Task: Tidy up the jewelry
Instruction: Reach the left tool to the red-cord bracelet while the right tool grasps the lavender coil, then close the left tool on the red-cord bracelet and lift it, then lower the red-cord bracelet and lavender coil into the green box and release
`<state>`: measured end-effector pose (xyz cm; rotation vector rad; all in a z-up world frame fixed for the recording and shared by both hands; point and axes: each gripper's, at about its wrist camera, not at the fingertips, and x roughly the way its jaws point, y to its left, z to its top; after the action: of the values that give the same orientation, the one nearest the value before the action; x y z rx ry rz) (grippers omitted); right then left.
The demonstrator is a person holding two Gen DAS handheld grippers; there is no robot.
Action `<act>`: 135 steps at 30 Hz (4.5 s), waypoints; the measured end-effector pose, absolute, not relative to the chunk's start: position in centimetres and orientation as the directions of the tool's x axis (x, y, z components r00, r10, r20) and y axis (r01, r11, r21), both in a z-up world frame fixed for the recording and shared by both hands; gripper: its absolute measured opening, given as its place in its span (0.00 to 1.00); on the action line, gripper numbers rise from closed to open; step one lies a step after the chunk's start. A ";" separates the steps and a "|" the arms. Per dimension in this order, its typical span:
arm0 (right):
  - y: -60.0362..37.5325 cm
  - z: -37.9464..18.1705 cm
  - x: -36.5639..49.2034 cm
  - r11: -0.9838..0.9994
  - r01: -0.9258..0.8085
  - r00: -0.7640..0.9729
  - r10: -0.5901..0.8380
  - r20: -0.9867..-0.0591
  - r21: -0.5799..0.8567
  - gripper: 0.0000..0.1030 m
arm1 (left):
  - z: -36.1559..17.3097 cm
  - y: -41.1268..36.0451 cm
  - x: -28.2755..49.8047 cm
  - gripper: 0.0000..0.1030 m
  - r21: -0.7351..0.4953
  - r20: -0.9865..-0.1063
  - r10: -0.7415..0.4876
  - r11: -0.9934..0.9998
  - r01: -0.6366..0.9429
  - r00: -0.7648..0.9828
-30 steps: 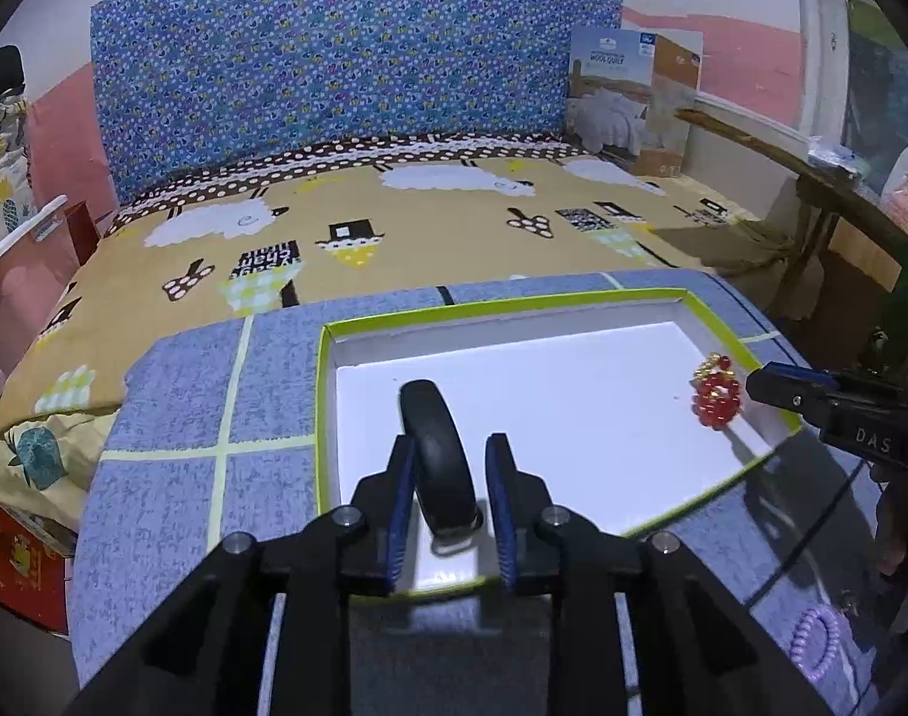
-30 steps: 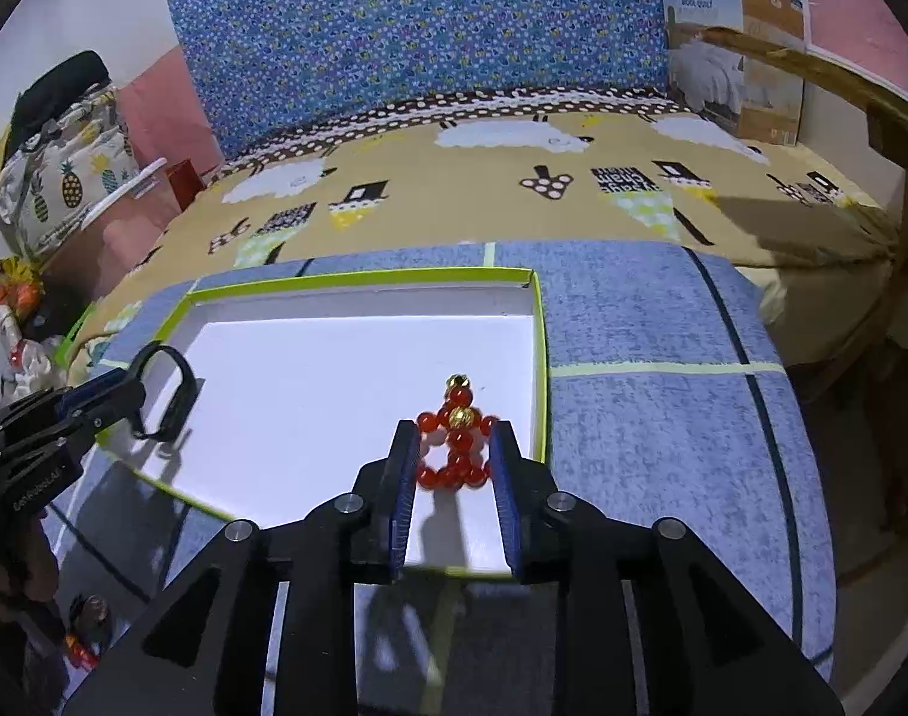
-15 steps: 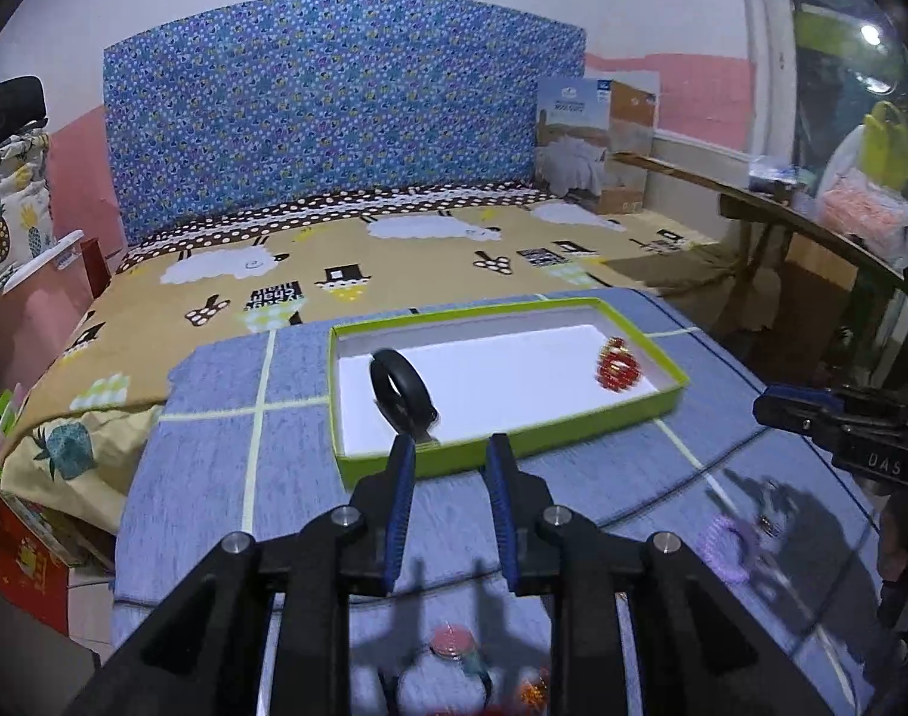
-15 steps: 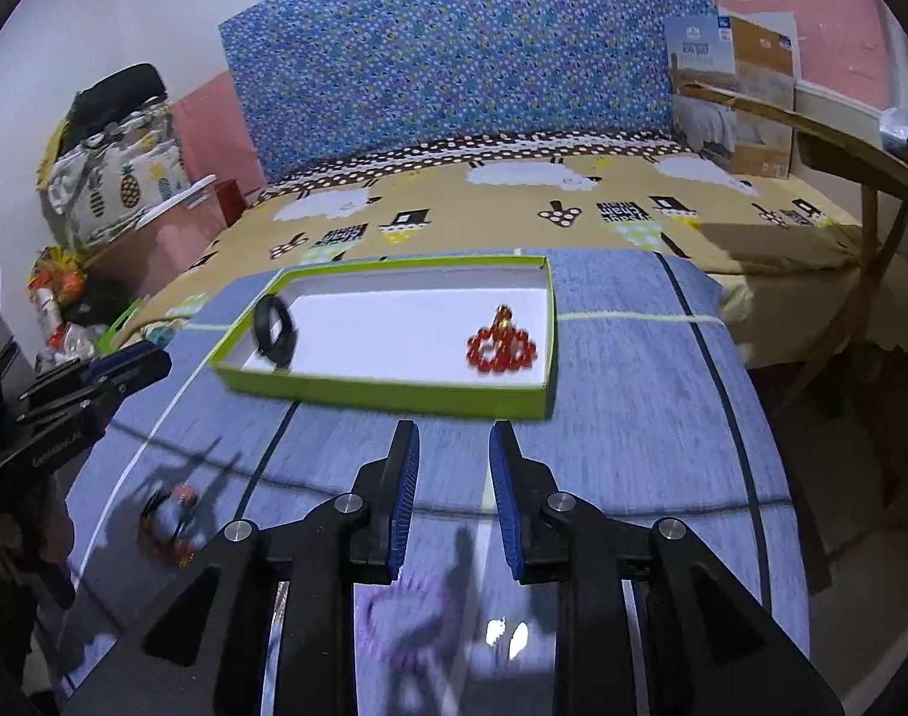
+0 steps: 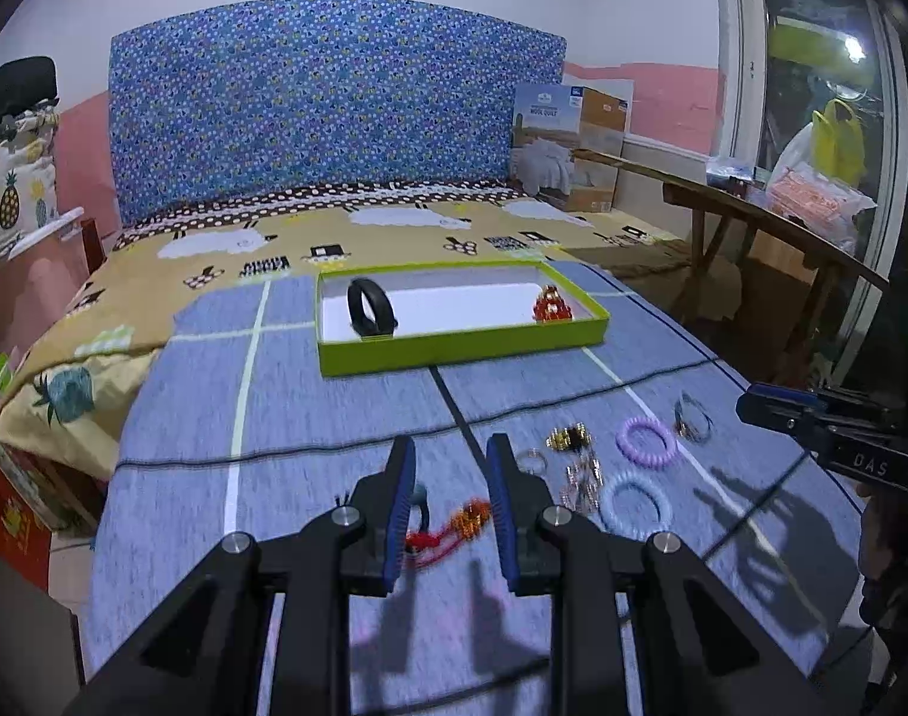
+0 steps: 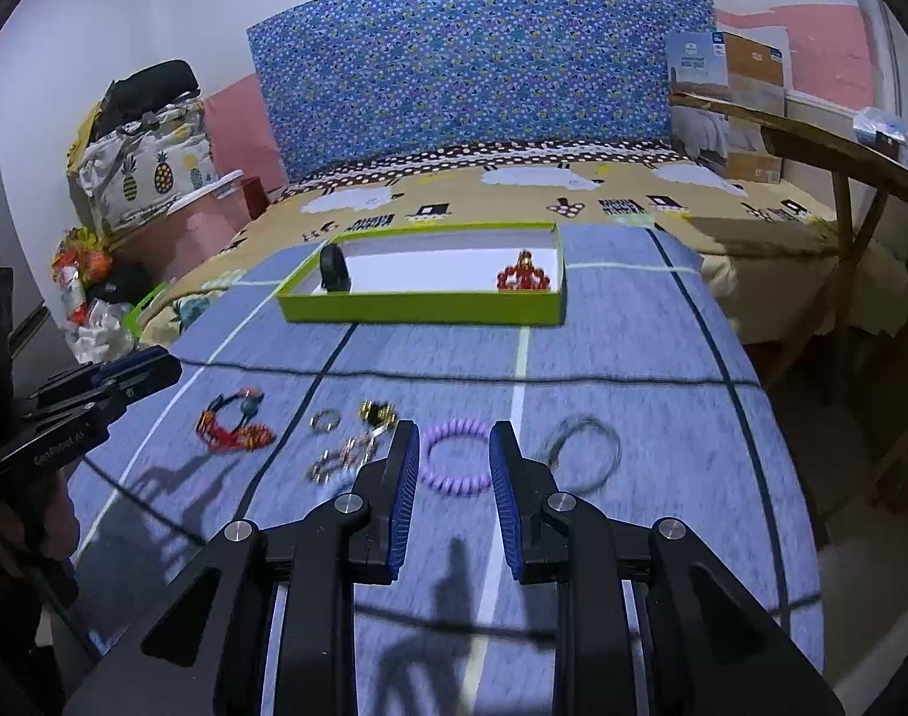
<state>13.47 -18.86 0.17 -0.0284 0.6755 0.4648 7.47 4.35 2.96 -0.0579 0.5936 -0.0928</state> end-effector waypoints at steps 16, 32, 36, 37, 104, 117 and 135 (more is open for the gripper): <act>-19.2 -2.0 12.4 0.901 -0.412 0.655 0.396 -0.643 0.135 0.24 | 0.0 5.1 6.6 0.25 -0.087 -0.620 -0.089 0.995 0.045 0.780; -17.9 -2.9 14.9 0.898 -0.424 0.629 0.387 -0.675 0.120 0.32 | -1.9 5.5 10.3 0.27 -0.101 -0.708 -0.079 0.995 0.009 0.702; -17.8 -3.3 16.4 0.909 -0.399 0.622 0.365 -0.693 0.121 0.32 | -1.9 5.5 10.4 0.21 -0.102 -0.709 -0.077 0.995 0.007 0.701; -17.8 -3.3 16.6 0.911 -0.395 0.619 0.360 -0.698 0.119 0.32 | -1.9 5.5 10.3 0.14 -0.100 -0.706 -0.077 0.995 0.009 0.704; -18.0 -4.0 16.0 0.921 -0.373 0.587 0.329 -0.740 0.114 0.09 | 1.2 4.8 8.9 0.11 -0.111 -0.634 -0.158 0.987 0.113 0.757; -18.0 -0.9 16.4 0.914 -0.393 0.637 0.351 -0.686 0.102 0.09 | 4.2 4.9 9.7 0.11 -0.116 -0.581 -0.167 0.986 0.122 0.797; -16.2 1.7 23.6 0.902 -0.415 0.657 0.386 -0.648 0.118 0.09 | 6.4 5.2 18.5 0.11 -0.089 -0.554 -0.131 0.991 0.098 0.822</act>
<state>23.60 -16.23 1.66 -0.0418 0.7239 0.4538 18.48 5.23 6.41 -0.0569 0.5938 -0.1219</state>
